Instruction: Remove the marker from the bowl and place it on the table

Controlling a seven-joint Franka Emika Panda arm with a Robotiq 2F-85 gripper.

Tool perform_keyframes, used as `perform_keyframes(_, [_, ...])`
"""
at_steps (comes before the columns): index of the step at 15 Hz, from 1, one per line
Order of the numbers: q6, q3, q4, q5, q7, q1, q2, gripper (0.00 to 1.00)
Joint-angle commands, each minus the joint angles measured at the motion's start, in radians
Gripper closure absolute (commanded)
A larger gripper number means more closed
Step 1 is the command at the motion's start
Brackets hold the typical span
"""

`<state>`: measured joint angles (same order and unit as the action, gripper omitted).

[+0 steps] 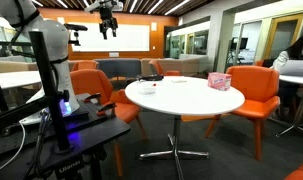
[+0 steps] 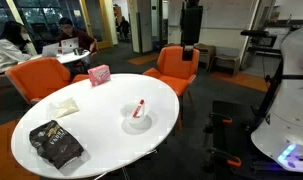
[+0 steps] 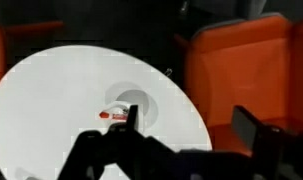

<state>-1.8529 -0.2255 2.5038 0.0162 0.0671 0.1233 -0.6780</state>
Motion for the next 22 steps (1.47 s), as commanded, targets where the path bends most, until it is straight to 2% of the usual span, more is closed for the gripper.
perform_keyframes(1, [0.002,0.014,-0.003,-0.010,0.009,0.017,0.003,0.00])
perform_keyframes(7, [0.002,0.014,-0.003,-0.010,0.009,0.017,0.003,0.00])
perform_keyframes(11, [0.021,0.077,-0.056,-0.025,-0.143,0.024,0.080,0.00])
perform_keyframes(15, [0.014,0.157,-0.139,-0.111,-0.343,0.007,0.222,0.00])
perform_keyframes(18, [-0.052,0.202,-0.201,-0.183,-0.485,0.004,0.357,0.00])
perform_keyframes(22, [-0.168,0.222,-0.257,-0.238,-0.581,-0.015,0.525,0.00])
